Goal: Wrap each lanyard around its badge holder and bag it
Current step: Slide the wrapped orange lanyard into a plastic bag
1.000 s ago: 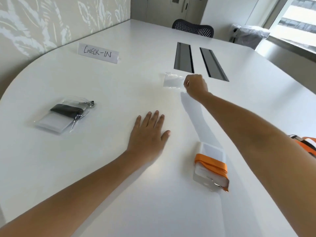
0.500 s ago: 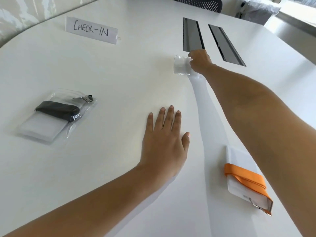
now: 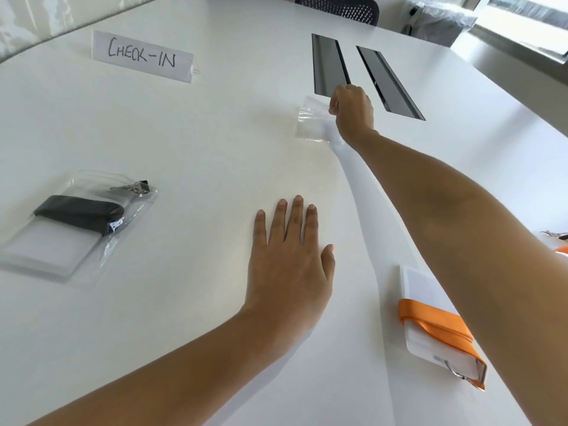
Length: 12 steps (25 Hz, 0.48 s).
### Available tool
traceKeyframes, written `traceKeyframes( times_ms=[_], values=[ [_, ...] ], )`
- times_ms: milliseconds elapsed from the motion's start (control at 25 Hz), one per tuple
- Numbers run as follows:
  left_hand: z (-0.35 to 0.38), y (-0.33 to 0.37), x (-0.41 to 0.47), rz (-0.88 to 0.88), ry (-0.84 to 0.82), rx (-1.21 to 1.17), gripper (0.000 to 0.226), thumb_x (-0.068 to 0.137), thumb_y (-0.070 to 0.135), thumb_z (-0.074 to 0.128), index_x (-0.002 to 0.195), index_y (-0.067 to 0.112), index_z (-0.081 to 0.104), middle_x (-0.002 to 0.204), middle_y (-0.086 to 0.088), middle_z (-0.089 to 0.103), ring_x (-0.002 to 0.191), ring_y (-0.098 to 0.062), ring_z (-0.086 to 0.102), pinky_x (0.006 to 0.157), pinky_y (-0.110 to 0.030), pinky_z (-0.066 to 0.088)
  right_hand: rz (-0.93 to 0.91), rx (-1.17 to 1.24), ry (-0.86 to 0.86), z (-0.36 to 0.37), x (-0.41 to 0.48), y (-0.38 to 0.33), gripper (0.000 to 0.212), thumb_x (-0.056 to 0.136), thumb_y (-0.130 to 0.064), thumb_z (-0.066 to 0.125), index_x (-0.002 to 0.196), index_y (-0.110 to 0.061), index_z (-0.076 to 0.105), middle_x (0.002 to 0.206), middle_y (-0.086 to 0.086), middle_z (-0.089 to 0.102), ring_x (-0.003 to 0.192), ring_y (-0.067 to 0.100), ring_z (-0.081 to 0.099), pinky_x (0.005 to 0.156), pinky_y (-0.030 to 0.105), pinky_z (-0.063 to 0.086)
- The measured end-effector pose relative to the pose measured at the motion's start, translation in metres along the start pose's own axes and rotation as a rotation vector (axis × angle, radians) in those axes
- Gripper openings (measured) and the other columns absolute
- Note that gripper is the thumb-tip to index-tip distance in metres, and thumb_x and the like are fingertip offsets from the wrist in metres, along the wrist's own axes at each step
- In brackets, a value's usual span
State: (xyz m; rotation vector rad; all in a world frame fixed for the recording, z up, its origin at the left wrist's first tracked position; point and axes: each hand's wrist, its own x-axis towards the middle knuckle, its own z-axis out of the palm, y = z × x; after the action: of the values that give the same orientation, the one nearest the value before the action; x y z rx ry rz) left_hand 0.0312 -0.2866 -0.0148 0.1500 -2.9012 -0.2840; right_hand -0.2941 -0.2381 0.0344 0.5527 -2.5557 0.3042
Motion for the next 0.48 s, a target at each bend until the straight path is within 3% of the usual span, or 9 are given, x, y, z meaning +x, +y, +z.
traceKeyframes(
  times_ms=[200,320,480],
  values=[
    [0.001,-0.001,0.001,-0.009,0.008,-0.013,0.061,0.099,0.044,0.013,0.153,0.018,0.006,0.162,-0.003,0.001,0.149,-0.021,-0.001,0.12,-0.046,-0.002,-0.007,0.104,0.092,-0.023,-0.013,0.005,0.024,0.079,0.015,0.05,0.091,-0.002,0.063,0.093,0.011,0.065,0.088,0.026,0.059,0.078,0.032,0.044],
    [0.001,-0.001,0.0,-0.015,0.013,-0.024,0.061,0.099,0.045,0.014,0.153,0.019,0.007,0.162,-0.002,0.003,0.149,-0.02,0.0,0.12,-0.045,-0.001,0.094,0.306,0.092,-0.044,-0.021,0.013,0.016,0.081,0.006,0.052,0.082,-0.006,0.063,0.079,-0.001,0.063,0.073,0.015,0.055,0.066,0.027,0.042],
    [0.0,0.0,0.0,-0.015,0.02,-0.023,0.06,0.099,0.045,0.015,0.153,0.019,0.008,0.162,-0.001,0.004,0.149,-0.019,0.001,0.121,-0.044,-0.001,0.107,0.348,0.107,-0.069,-0.026,0.017,0.02,0.081,0.012,0.052,0.088,-0.003,0.064,0.087,0.007,0.07,0.08,0.023,0.064,0.071,0.037,0.053]
  ],
)
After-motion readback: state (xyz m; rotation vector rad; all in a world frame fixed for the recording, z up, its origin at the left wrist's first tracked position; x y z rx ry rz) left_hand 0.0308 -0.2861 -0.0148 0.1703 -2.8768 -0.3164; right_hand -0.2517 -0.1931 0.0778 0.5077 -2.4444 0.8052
